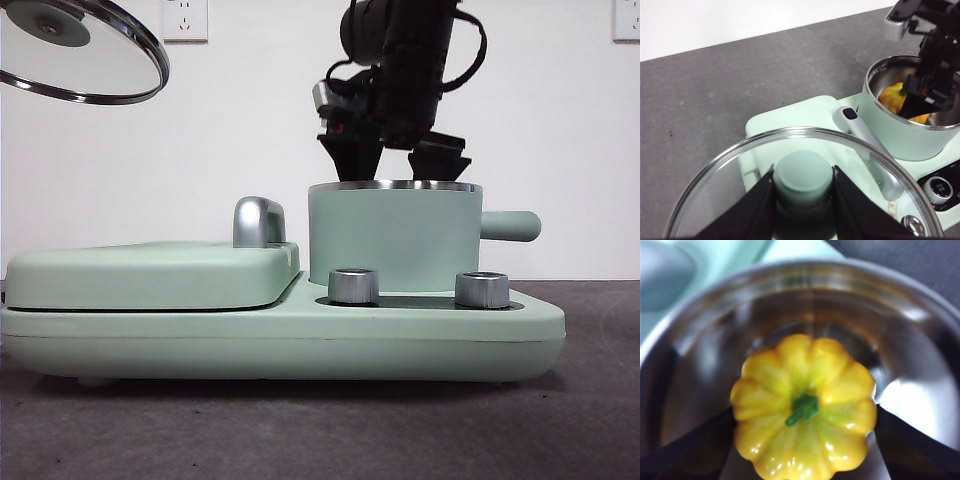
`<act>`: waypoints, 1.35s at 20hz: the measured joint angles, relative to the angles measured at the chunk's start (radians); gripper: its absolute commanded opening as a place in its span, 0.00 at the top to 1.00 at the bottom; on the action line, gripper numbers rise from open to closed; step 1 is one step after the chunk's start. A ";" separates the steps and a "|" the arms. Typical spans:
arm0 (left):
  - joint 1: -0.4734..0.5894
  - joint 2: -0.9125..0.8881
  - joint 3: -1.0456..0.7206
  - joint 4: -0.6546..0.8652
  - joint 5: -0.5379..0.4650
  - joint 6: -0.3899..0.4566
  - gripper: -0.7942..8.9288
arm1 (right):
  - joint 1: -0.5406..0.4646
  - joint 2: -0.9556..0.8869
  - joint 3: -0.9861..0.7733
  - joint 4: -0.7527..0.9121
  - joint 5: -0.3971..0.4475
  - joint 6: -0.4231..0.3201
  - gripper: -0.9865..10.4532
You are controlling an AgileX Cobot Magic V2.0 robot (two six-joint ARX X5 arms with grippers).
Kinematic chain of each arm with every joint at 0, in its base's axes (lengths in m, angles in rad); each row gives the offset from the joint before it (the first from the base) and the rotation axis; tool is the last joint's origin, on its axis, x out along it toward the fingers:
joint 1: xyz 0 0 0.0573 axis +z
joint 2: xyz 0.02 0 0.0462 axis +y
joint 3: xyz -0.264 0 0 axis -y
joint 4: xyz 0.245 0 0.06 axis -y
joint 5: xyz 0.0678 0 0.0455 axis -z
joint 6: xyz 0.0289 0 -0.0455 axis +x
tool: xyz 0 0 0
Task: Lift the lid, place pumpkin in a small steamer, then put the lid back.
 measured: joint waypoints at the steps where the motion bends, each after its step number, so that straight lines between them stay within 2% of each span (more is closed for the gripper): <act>1: 0.000 0.000 0.000 0.000 0.000 0.000 0.91 | 0.000 0.006 0.000 0.001 0.000 0.000 0.60; 9: 0.000 0.000 0.000 0.000 0.000 0.000 0.91 | 0.001 0.034 0.011 -0.001 0.000 0.000 0.59; 13: 0.000 0.000 0.000 0.000 0.000 0.000 0.91 | 0.013 0.037 0.011 0.008 0.002 0.000 0.52; 20: 0.000 0.000 0.000 0.000 0.000 0.003 0.91 | 0.013 0.051 0.011 0.003 0.006 0.000 0.47; 23: 0.000 0.000 0.000 0.000 0.000 0.003 0.91 | 0.017 0.034 0.011 -0.003 0.056 0.000 0.47; 27: 0.000 0.000 0.000 0.000 0.000 0.003 0.91 | 0.018 -0.051 0.055 -0.013 0.072 0.004 0.47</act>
